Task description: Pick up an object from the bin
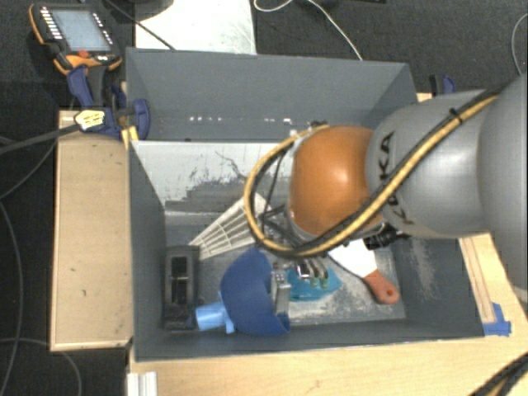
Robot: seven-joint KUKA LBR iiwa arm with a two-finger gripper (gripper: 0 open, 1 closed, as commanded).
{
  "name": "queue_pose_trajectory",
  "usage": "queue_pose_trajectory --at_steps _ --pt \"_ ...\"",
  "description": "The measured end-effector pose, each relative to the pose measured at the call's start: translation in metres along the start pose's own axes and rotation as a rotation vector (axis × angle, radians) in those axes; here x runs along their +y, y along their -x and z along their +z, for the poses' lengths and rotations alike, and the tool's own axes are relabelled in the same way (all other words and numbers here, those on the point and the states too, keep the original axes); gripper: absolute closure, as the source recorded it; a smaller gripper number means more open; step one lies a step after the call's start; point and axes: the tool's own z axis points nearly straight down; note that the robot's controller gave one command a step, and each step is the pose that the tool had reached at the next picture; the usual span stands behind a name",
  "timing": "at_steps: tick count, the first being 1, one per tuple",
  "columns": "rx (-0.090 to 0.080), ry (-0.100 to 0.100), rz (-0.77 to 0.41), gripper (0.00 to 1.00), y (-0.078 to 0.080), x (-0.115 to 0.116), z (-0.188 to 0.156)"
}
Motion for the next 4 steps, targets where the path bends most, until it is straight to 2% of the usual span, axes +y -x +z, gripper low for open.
queue_pose_trajectory --at_steps 1,2,3,4 --pt "-0.002 0.002 0.007 0.00 0.000 0.000 -0.002" --pt "-0.009 0.003 -0.075 0.00 0.039 0.014 0.074" --pt "0.000 0.000 -0.254 0.00 0.054 0.023 0.076" --pt "-0.010 0.002 -0.159 0.00 -0.008 -0.018 0.077"
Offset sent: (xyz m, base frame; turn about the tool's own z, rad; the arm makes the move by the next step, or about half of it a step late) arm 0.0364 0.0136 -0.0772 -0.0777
